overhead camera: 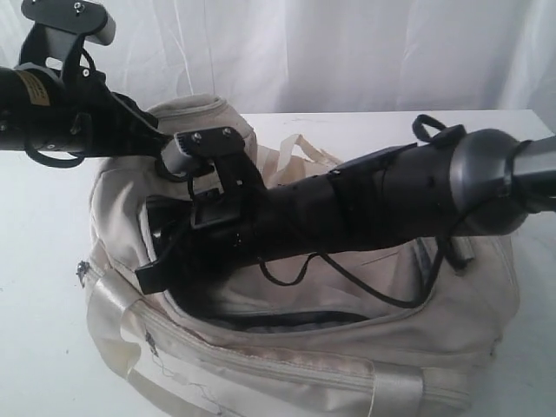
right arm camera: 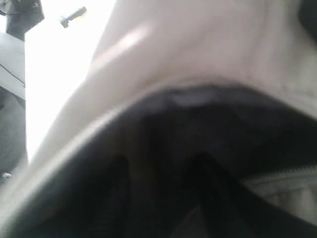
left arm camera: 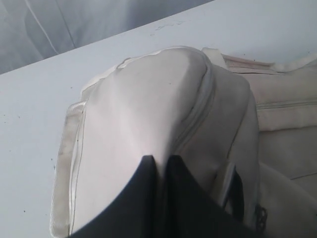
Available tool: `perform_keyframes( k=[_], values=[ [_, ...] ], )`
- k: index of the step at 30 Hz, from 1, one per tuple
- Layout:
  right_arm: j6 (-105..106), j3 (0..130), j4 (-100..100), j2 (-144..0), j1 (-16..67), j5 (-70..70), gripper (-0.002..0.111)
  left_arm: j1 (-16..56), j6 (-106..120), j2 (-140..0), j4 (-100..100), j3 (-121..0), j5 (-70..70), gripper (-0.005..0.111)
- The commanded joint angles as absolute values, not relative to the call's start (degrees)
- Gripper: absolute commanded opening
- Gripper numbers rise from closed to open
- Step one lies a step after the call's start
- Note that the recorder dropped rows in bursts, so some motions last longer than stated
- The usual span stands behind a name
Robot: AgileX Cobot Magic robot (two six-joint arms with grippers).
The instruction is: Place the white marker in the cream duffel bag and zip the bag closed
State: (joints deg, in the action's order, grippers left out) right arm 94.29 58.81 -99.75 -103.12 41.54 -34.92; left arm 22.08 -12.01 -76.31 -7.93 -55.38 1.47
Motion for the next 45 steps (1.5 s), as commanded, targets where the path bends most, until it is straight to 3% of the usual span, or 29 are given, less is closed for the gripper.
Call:
perform_keyframes(
  k=[1, 8, 15, 26, 30, 36, 45],
  values=[
    [94.7, 58.8, -99.2, -105.8, 41.8, -30.0, 0.04, 21.9, -13.1, -75.2, -7.5, -55.5, -0.9, 0.001],
    [94.0, 58.8, -96.3, -102.7, 40.2, -18.2, 0.04, 21.9, -13.1, -75.2, -7.5, -55.5, -0.5, 0.001],
    [93.1, 58.8, -96.3, -101.9, 33.2, -14.6, 0.038, 21.9, -13.3, -75.2, -7.5, -55.5, -0.3, 0.001],
    [90.1, 58.8, -92.0, -101.8, 30.3, -31.2, 0.039, 21.9, -13.3, -75.2, -7.5, -55.5, -0.3, 0.001],
    [84.1, 58.8, -83.1, -101.8, 30.3, -40.7, 0.052, 21.9, -13.3, -75.2, -7.5, -55.5, -0.3, 0.001],
    [79.1, 58.7, -76.5, -101.6, 30.3, -45.5, 0.054, 21.9, -13.3, -75.2, -7.5, -55.5, -0.3, 0.001],
    [80.6, 58.7, -79.9, -101.1, 30.3, -34.5, 0.054, 21.9, -13.3, -75.2, -7.5, -55.5, -0.3, 0.001]
  ],
)
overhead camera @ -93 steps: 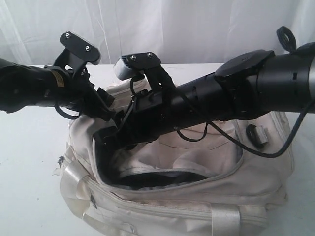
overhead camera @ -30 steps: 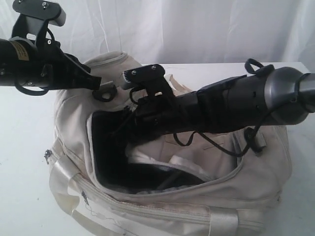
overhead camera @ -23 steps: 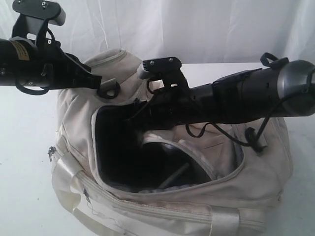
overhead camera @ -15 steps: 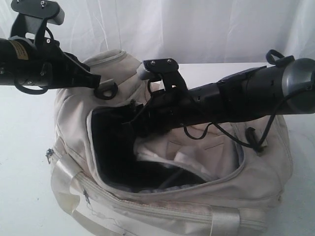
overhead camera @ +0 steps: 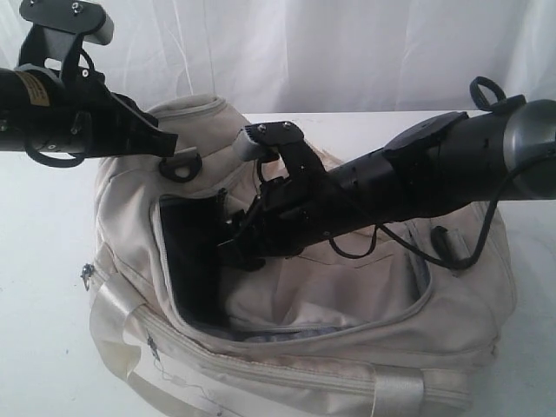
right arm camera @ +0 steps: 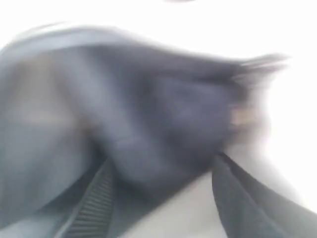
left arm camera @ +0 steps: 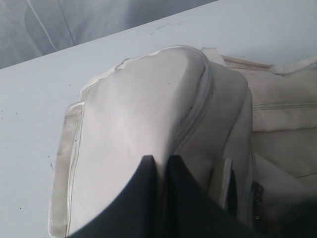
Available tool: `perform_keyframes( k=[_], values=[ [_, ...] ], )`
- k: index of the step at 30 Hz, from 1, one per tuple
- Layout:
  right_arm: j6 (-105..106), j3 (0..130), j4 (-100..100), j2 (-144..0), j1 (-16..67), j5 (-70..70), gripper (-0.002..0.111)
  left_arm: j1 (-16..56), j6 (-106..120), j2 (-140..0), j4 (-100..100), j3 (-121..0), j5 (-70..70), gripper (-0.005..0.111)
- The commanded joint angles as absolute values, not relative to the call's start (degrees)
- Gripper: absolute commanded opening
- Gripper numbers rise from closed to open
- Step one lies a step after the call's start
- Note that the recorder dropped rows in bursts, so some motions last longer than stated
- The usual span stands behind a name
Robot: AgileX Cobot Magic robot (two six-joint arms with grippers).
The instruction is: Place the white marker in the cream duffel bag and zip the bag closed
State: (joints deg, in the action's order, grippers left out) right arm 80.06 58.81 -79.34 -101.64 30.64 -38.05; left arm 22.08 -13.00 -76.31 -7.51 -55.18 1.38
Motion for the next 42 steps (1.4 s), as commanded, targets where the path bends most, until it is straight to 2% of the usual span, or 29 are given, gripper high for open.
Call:
perform_keyframes(
  k=[1, 5, 20, 24, 42],
  values=[
    [80.6, 58.7, -79.9, -101.1, 30.3, -32.8, 0.054, 21.9, -13.3, -75.2, -7.5, -55.5, -0.3, 0.001],
    [81.3, 58.7, -79.9, -101.1, 30.3, -29.3, 0.054, 21.9, -13.3, -75.2, -7.5, -55.5, -0.3, 0.001],
    [85.0, 60.7, -84.1, -102.9, 30.3, -29.3, 0.052, 21.9, -13.5, -75.2, -7.5, -55.5, 0.0, 0.001],
    [85.0, 61.9, -84.1, -105.0, 30.3, -31.4, 0.05, 21.9, -13.6, -75.2, -7.5, -55.5, 0.0, 0.001],
    [81.8, 62.1, -85.3, -103.7, 30.3, -38.6, 0.052, 21.9, -13.6, -75.2, -7.5, -55.5, 0.0, 0.001]
  ],
)
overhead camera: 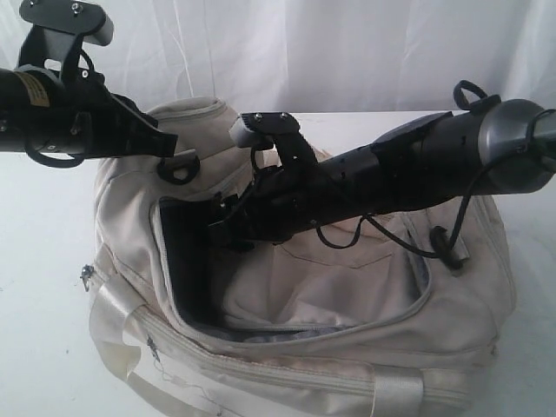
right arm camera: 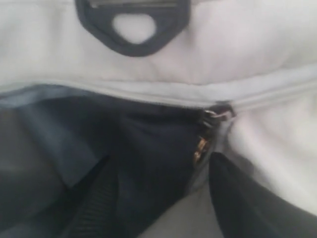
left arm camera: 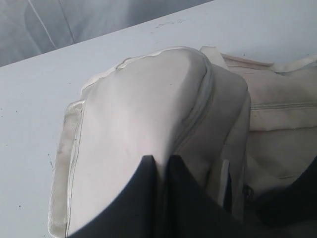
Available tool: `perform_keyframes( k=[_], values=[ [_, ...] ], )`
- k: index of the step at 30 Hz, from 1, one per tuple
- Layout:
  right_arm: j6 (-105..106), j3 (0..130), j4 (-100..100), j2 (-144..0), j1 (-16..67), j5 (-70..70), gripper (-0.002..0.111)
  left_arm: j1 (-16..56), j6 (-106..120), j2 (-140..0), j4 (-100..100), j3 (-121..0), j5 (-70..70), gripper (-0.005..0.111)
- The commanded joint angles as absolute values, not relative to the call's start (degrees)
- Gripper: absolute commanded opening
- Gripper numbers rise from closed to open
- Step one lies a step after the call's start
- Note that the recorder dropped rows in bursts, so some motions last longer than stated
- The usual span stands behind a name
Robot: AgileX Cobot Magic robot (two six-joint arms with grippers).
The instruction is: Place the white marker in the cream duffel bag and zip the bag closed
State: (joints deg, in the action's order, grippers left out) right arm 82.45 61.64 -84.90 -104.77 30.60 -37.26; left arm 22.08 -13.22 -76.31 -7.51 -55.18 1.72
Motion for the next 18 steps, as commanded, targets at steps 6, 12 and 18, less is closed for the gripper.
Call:
perform_keyframes(
  k=[6, 12, 18],
  values=[
    [81.5, 62.1, -86.1, -105.3, 30.3, -35.4, 0.052, 21.9, -13.6, -75.2, -7.5, -55.5, 0.0, 0.001],
    [84.5, 62.2, -90.1, -106.8, 32.6, -31.5, 0.052, 21.9, -13.6, -75.2, -7.5, -55.5, 0.0, 0.001],
    [84.6, 62.8, -92.0, -108.3, 33.1, -26.9, 0.052, 21.9, -13.8, -75.2, -7.5, -55.5, 0.0, 0.001]
  ],
)
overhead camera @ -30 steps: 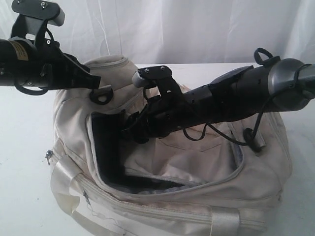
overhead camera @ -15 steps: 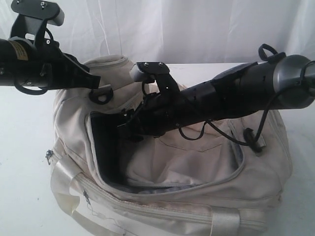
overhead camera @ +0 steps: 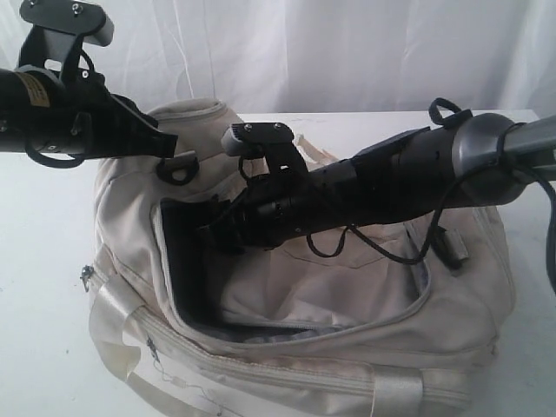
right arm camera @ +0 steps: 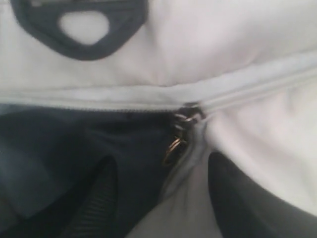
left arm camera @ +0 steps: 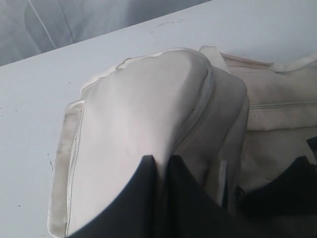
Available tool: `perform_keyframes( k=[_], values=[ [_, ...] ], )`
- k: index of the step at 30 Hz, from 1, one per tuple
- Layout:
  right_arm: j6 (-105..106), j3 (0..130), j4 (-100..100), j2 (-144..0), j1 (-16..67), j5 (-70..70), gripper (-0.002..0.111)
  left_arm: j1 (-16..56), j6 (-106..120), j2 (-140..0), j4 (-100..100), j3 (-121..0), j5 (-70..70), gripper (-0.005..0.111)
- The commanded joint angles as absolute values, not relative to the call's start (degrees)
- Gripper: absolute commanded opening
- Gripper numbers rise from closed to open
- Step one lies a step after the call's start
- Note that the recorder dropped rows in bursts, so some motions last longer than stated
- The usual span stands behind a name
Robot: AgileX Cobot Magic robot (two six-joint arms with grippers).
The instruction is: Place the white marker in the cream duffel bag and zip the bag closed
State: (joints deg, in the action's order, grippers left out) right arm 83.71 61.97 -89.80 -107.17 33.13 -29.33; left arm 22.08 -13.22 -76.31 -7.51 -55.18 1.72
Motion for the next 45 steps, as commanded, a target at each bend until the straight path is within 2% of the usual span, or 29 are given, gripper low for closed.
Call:
perform_keyframes(
  k=[1, 7, 13, 16, 18, 26, 33, 41, 45],
  values=[
    [84.6, 63.0, -92.8, -108.6, 33.2, -27.3, 0.052, 21.9, -13.8, -75.2, -7.5, -55.5, 0.0, 0.001],
    [84.1, 64.3, -95.9, -110.4, 33.3, -23.8, 0.049, 21.9, -13.8, -75.2, -7.5, -55.5, 0.0, 0.001],
    [82.8, 64.3, -96.0, -109.9, 33.3, -22.8, 0.017, 21.9, -13.8, -75.2, -7.5, -55.5, 0.0, 0.001],
    [82.1, 63.9, -95.3, -108.3, 33.3, -23.7, 0.008, 21.9, -13.8, -75.2, -7.5, -55.5, 0.0, 0.001],
    [81.9, 63.8, -93.8, -106.7, 33.3, -25.3, 0.006, 21.9, -13.8, -75.2, -7.5, -55.5, 0.0, 0.001],
    [67.6, 62.0, -74.7, -99.6, 33.3, -28.1, 0.006, 21.9, -13.8, -75.2, -7.5, -55.5, 0.0, 0.001],
    [65.1, 58.6, -72.1, -98.8, 33.3, -28.1, 0.007, 21.9, -13.8, -75.2, -7.5, -55.5, 0.0, 0.001],
    [71.6, 58.3, -76.7, -98.9, 33.3, -28.1, 0.034, 21.9, -14.6, -75.2, -7.5, -55.5, 0.0, 0.001],
    [76.6, 58.3, -81.4, -99.0, 33.3, -27.3, 0.036, 21.9, -14.6, -75.2, -7.5, -55.5, 0.0, 0.001]
  ],
)
